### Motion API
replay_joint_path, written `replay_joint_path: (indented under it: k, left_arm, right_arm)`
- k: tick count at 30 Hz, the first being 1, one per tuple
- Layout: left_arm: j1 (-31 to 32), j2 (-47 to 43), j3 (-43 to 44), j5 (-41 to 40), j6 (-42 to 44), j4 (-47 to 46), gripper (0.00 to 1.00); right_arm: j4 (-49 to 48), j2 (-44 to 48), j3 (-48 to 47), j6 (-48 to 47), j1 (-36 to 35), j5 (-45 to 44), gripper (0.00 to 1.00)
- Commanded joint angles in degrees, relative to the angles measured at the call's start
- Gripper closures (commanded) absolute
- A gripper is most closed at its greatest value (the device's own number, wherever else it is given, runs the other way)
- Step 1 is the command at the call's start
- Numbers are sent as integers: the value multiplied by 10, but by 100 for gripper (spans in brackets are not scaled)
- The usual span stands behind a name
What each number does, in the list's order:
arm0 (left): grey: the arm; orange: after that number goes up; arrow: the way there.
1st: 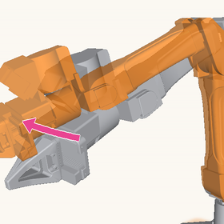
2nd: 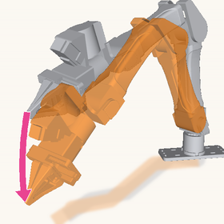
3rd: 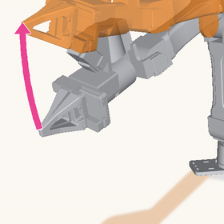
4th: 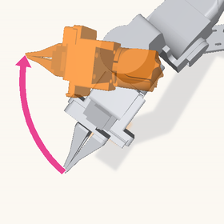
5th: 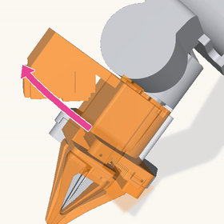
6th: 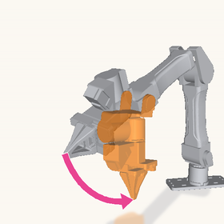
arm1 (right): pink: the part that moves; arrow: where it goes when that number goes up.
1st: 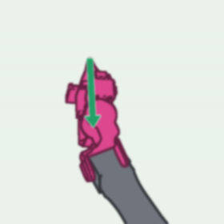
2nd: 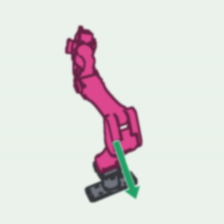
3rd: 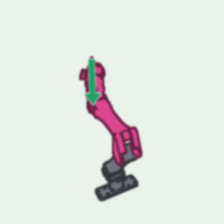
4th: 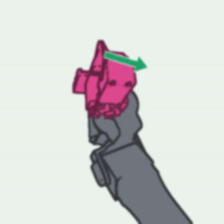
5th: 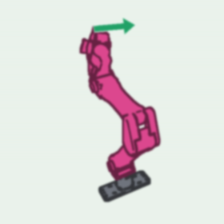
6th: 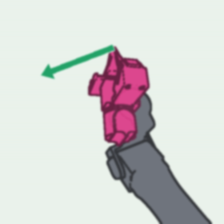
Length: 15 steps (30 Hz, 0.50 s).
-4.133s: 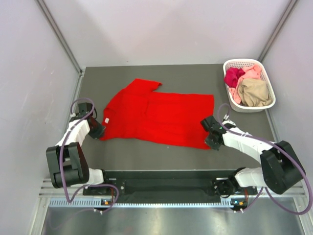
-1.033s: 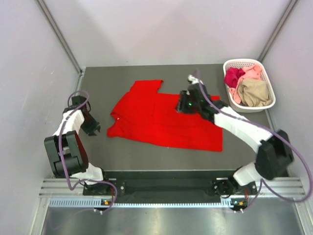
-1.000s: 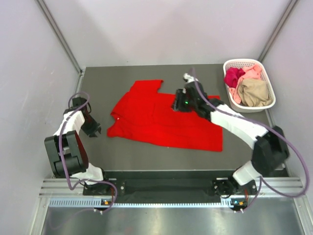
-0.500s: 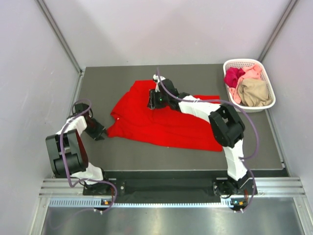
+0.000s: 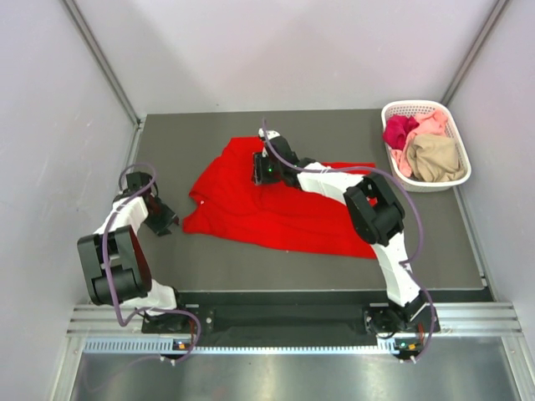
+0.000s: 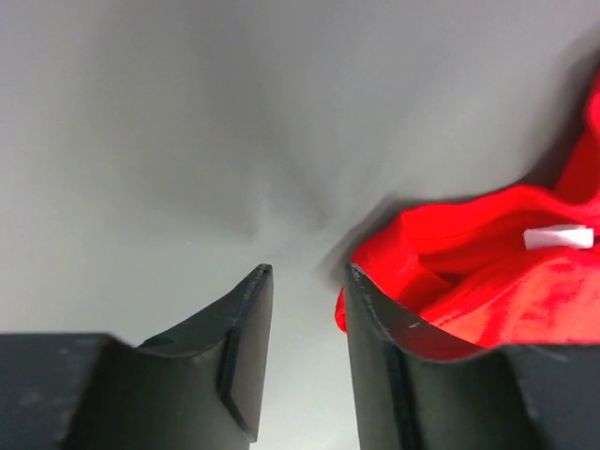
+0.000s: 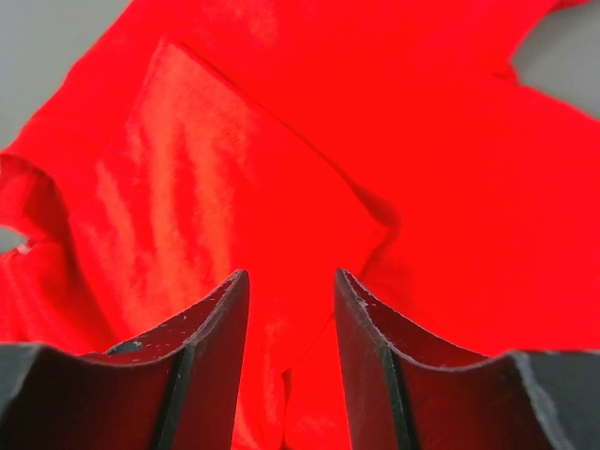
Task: Fold and stack the t-shirts
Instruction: Fold the tshirt
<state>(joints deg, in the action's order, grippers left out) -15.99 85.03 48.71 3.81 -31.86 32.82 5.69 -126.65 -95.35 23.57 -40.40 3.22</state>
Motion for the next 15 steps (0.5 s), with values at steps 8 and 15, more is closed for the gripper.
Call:
replay_joint_path:
  k: [8,15]
  left_arm:
    - [10,-33,10,31,-3,-32,56]
    - [11,14,11,10,7,-21,57]
  right_arm:
    - [10,-42,-57,-14,-6,-48,56]
    - [13,-48,-56,-31,-6,-64,57]
